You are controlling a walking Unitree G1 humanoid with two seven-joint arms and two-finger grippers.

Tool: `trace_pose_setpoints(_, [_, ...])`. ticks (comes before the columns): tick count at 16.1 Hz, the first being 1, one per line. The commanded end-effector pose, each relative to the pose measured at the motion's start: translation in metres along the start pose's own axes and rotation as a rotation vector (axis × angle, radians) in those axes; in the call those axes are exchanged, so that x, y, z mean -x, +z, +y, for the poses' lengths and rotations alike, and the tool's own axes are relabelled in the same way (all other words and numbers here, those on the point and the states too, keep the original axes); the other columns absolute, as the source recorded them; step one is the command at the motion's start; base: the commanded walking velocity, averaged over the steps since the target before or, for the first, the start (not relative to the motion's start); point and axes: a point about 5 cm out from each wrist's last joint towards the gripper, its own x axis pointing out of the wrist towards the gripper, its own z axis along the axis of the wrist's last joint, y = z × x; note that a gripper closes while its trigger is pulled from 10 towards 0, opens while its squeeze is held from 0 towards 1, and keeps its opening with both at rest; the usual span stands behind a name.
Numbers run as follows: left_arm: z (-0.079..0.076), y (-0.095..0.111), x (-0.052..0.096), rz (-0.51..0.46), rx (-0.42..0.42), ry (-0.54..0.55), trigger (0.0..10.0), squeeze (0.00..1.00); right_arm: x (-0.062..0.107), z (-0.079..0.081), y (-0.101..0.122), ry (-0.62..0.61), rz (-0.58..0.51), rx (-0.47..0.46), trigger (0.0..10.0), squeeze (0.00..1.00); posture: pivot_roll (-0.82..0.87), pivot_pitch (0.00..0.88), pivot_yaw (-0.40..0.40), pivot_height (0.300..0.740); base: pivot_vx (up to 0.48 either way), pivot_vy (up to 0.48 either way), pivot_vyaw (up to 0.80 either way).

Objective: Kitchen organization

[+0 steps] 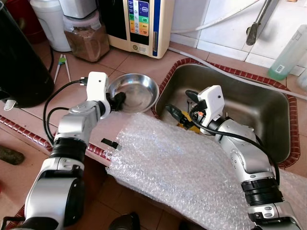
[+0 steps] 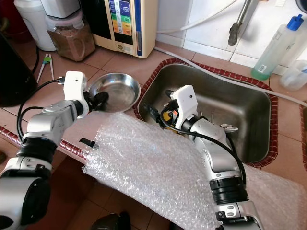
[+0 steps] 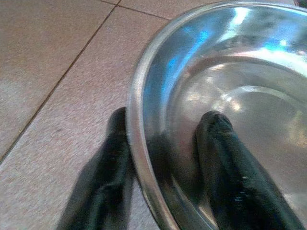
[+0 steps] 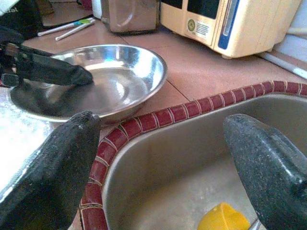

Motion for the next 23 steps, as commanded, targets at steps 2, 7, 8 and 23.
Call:
trace_pose_setpoints(2, [0.005,-0.023,0.005,0.099,-0.01,0.012,0.0,0.0,-0.002,-0.007,0.007,-0.033,-0.02,-0.009,10.0,0.43,0.03,0.13,0.025,0.74,0.0,0.0,0.0])
trace_pose_setpoints(7, [0.0,-0.015,0.009,0.01,0.008,0.042,0.0,0.0,-0.006,-0.007,0.01,-0.042,-0.037,-0.016,10.0,0.43,0.03,0.127,0.015,0.74,0.0,0.0,0.0])
trace_pose_setpoints(8, [-0.003,-0.017,0.013,-0.01,0.035,0.049,0.0,0.0,-0.006,-0.008,0.01,-0.045,-0.037,-0.019,10.0,0.43,0.03,0.13,0.014,0.74,0.0,0.0,0.0])
trace_pose_setpoints(23, [-0.012,0.03,0.032,-0.514,0.134,0.143,0.0,0.0,-0.018,-0.013,0.021,-0.084,-0.086,-0.051,10.0,0.43,0.03,0.125,-0.008,0.74,0.0,0.0,0.0])
